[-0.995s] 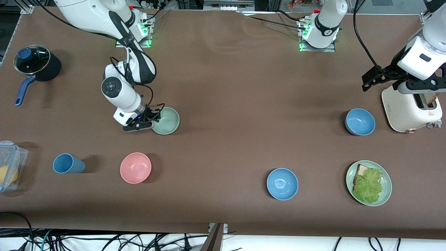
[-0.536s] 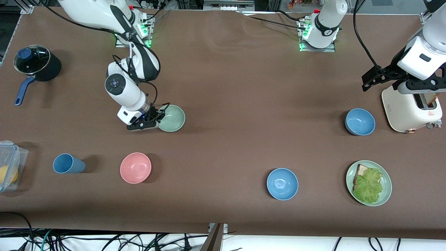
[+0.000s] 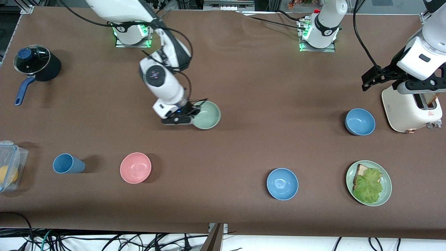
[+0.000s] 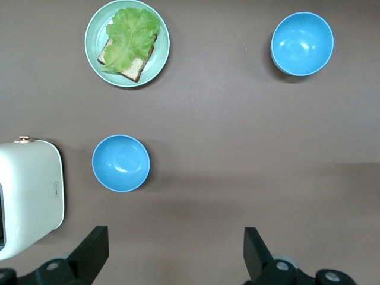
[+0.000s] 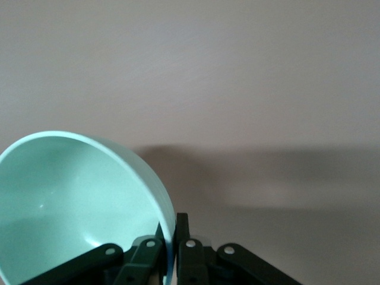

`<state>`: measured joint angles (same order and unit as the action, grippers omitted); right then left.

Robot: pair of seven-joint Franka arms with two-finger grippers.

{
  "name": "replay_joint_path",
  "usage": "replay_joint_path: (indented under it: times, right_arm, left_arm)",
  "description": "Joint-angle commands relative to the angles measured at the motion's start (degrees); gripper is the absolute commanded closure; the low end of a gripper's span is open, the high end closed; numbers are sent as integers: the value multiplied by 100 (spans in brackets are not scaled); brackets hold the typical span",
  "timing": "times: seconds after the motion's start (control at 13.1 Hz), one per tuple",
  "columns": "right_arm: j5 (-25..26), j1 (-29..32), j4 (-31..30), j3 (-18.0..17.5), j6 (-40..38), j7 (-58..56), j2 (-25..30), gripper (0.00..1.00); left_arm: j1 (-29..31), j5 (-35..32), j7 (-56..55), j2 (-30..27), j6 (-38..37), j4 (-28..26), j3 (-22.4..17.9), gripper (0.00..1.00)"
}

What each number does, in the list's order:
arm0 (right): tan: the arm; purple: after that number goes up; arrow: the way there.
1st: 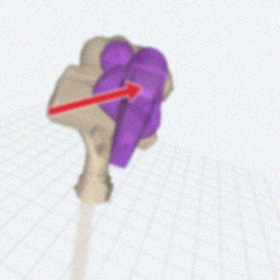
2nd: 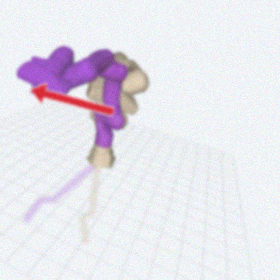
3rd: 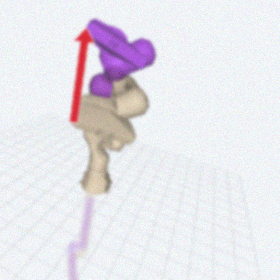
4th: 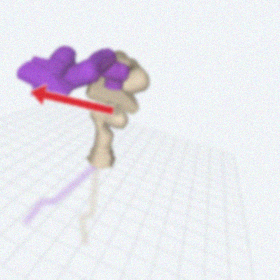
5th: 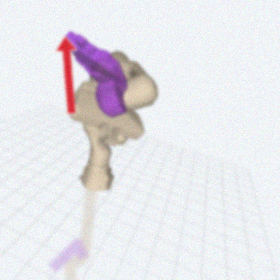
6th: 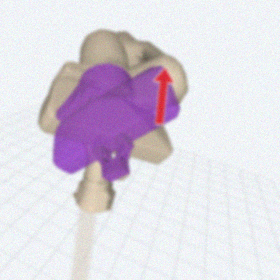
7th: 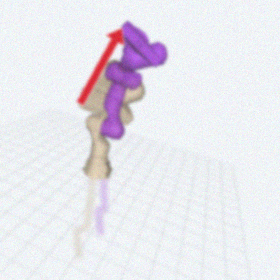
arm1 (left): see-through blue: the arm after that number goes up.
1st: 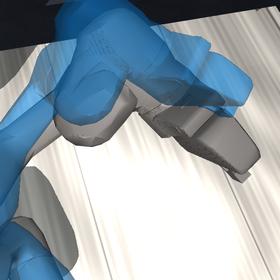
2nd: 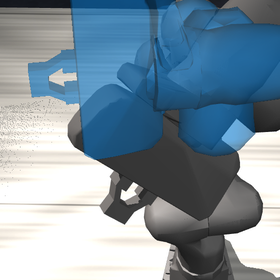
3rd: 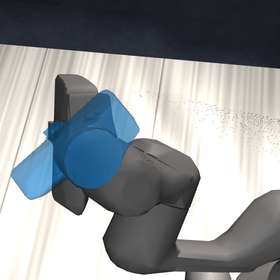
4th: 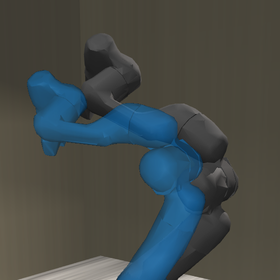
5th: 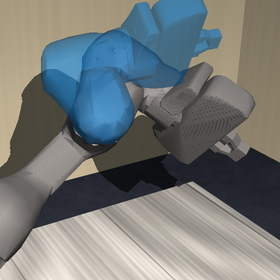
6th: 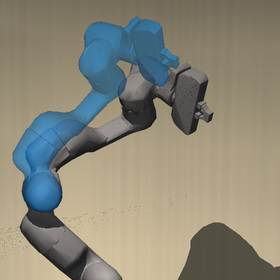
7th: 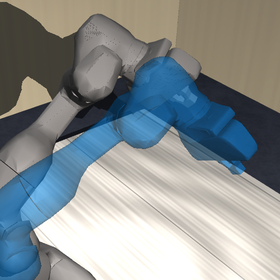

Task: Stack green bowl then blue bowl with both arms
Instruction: 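Grasp the green bowl rim and slide it toward the table middle, then open the right gripper to release the green bowl and lift away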

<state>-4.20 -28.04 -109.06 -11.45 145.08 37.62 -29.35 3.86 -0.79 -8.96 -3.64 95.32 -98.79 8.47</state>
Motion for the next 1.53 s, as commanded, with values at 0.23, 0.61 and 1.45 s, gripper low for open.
replay_joint_path:
  times: [0.23,0.61,1.45]
  right_arm:
    - [68,-545,772,82,248,791,-712,96]
    - [121,-536,833,169,434,685,-836,0]
    - [324,-431,1536,1777,-2727,-525,1016,0]
  left_arm:
    - [27,114,87,-6,-92,52,15,0]
    - [27,114,87,-6,-92,52,15,0]
    - [27,105,166,134,-101,44,23,0]
